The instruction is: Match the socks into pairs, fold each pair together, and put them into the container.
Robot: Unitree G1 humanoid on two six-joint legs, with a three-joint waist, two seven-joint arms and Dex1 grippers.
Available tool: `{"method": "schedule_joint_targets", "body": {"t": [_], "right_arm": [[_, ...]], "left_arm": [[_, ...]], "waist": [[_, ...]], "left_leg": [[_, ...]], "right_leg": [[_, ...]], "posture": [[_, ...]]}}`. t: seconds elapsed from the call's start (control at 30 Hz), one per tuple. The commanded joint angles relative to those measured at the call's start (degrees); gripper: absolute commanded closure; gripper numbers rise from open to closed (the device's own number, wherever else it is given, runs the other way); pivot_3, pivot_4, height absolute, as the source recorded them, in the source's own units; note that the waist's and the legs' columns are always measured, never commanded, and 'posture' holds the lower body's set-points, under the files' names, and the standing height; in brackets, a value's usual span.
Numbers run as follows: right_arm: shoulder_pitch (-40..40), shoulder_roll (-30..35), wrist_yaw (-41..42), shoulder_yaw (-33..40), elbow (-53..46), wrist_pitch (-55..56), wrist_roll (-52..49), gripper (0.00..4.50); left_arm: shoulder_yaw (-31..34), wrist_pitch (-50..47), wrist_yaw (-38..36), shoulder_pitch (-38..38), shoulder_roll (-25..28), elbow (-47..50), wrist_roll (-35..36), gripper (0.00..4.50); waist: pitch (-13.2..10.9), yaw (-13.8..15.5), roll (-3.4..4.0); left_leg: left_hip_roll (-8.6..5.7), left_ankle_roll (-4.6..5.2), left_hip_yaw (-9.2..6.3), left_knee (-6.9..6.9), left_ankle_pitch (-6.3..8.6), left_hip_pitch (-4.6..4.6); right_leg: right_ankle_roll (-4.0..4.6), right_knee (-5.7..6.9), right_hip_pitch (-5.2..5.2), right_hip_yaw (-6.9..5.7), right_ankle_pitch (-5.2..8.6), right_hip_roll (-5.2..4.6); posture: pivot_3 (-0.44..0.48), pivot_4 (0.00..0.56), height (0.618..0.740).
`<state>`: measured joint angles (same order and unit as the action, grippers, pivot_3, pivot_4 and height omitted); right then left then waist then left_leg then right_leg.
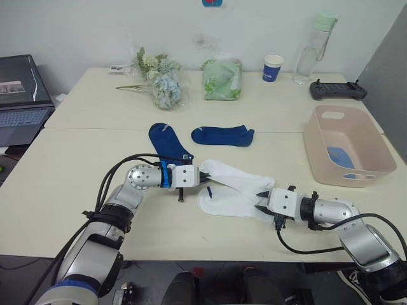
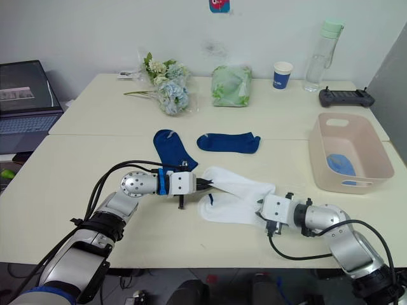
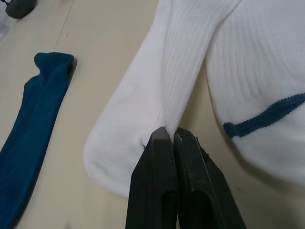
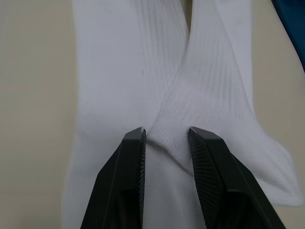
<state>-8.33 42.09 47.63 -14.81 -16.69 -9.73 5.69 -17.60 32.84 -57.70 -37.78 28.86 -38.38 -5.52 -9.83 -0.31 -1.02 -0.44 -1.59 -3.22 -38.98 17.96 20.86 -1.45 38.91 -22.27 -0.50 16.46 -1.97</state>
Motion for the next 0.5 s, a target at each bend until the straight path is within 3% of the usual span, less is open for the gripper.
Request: {"method": "schedule_joint_targets", "body": {"t": [0.03, 0.13, 0.3, 0.5], "right_arm": [[-0.5, -0.65, -0.81, 0.47, 0.93, 1.7, 0.63, 2.97], [-0.56, -1.08, -0.24, 1.49, 0.75, 1.13, -1.03, 2.97], [-0.44, -1.15, 0.7, 2.58, -0.2, -0.24, -3.16, 4.45], [0.18, -1.51, 1.19, 4.63, -1.63, -2.59, -5.78, 4.45]], "left_arm": [[1.19, -0.12, 0.21, 0.06, -0.23, 2.39, 1.21, 4.5], [1.23, -0.3, 0.16, 0.24, -0.15, 2.66, 1.27, 4.5], [1.33, -0.48, 0.16, 0.42, 0.12, 2.95, 1.22, 4.5], [1.43, -0.45, 0.04, 0.32, 0.28, 2.86, 1.28, 4.5]], "waist": [[0.0, -0.01, 0.0], [0.0, -0.02, 0.0], [0.0, -0.01, 0.0], [0.0, -0.01, 0.0]], "left_leg": [[0.0, 0.0, 0.0, 0.0, 0.0, 0.0], [0.0, 0.0, 0.0, 0.0, 0.0, -0.01], [0.01, 0.0, 0.0, 0.0, 0.0, -0.01], [0.0, 0.0, 0.0, 0.0, 0.0, 0.0]], "right_leg": [[0.0, 0.0, 0.0, 0.0, 0.0, 0.0], [0.0, 0.01, 0.0, 0.01, 0.0, 0.0], [0.0, 0.01, 0.0, 0.01, 0.0, 0.0], [0.0, 0.01, 0.0, 0.01, 0.0, 0.0]], "posture": [[0.0, 0.15, 0.74], [0.0, 0.15, 0.74], [0.0, 0.15, 0.74], [0.0, 0.15, 0.74]]}}
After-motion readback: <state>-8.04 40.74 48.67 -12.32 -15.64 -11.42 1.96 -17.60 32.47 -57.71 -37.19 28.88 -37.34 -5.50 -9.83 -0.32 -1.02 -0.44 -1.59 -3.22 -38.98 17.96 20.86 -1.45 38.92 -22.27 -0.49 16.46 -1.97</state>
